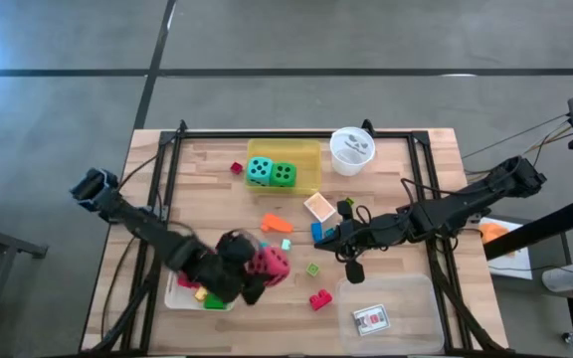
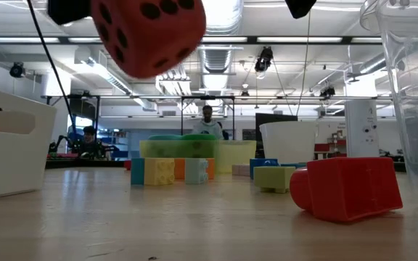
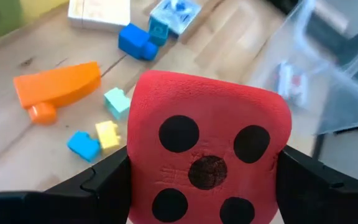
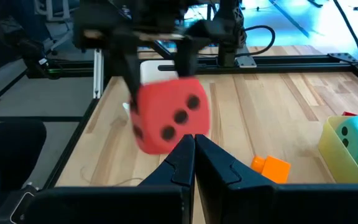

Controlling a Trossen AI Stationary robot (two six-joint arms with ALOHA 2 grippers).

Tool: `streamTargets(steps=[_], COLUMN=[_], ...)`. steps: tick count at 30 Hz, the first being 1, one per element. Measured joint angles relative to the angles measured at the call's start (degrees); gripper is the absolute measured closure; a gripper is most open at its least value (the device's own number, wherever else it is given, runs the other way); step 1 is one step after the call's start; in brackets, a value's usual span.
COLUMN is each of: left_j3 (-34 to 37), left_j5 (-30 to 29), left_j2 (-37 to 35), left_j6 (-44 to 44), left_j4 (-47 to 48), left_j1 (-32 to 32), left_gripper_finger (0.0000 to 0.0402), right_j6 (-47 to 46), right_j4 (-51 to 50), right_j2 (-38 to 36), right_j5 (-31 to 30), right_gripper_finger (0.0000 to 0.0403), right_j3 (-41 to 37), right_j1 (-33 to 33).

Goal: Pick & Place Toys
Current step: Put the pink die into the yellow bin

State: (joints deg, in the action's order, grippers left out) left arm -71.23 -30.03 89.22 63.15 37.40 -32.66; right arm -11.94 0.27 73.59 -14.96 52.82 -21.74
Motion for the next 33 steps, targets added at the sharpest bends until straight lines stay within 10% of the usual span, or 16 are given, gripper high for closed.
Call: streamTargets(steps=[17, 33], left_j3=[0.17, 0.25], left_j5=[6.58, 5.89], left_j2=[-2.29, -0.33], left_j6=[-18.13, -14.49], left_j4=[0.27, 4.66], left_j1=[14.62, 22.32], left_gripper_finger=[0.0109, 0.011], right_j6=[0.0, 0.02], right_j4=[0.0, 0.02], right_j2=[0.0, -0.01], right_j5=[0.0, 0.0], right_gripper_finger=[0.0394, 0.0394], right_j3=[0.0, 0.0], right_j1=[0.02, 0.04])
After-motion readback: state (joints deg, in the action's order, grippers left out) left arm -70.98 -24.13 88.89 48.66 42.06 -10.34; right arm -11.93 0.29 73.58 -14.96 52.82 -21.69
